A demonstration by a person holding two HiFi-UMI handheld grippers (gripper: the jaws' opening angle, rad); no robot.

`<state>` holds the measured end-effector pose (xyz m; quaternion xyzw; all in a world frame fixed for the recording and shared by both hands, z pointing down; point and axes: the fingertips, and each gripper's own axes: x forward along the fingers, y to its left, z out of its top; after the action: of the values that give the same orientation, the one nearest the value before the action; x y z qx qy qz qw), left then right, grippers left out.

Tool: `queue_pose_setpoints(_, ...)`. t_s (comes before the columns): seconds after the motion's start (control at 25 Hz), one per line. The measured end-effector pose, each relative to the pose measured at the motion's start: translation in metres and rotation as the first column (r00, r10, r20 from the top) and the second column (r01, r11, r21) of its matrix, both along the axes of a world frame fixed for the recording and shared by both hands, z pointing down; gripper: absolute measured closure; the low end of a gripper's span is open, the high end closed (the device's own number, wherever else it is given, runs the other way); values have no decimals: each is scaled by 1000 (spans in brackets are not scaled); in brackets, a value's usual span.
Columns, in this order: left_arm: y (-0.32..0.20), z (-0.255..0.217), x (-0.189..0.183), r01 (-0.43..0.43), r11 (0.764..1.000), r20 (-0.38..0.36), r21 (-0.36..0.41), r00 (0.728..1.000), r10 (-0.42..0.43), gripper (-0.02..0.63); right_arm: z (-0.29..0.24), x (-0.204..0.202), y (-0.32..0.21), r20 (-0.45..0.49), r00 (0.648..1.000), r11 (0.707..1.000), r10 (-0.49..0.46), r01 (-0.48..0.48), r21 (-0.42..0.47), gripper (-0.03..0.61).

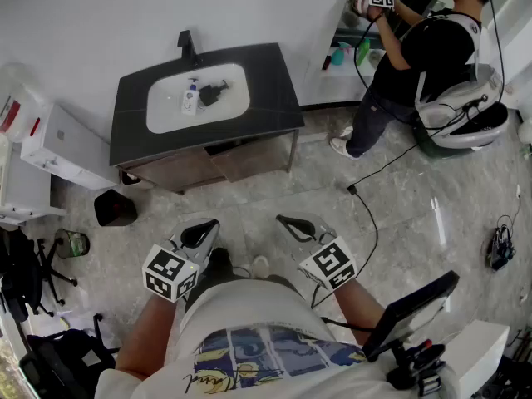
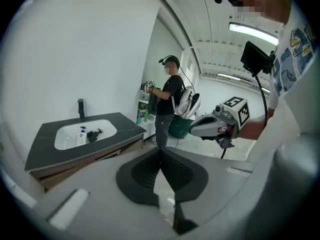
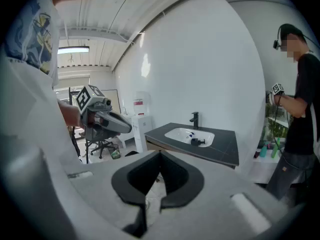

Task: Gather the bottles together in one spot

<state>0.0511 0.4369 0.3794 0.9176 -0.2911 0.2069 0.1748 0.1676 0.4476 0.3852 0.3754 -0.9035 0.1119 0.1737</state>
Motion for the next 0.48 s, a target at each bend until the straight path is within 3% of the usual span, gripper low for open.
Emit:
queue_pose_setpoints(0.12,-5,1,-13,32,999,-3,-7,999,-32,612,8,-8,-6,-24,999,999,-25,24,-35,577)
queue_pose_setpoints(0.24,-14,8,-28,56,998,-6,-20,998,-56,612,9,-22,-20,-7,999,999,-38,38,-11,577)
queue_pose_setpoints(0.48,-44,16,-58,64,997,-26,-46,998,-65,612,13,-40,-52,-14,1000,999,-13,13,-39,577)
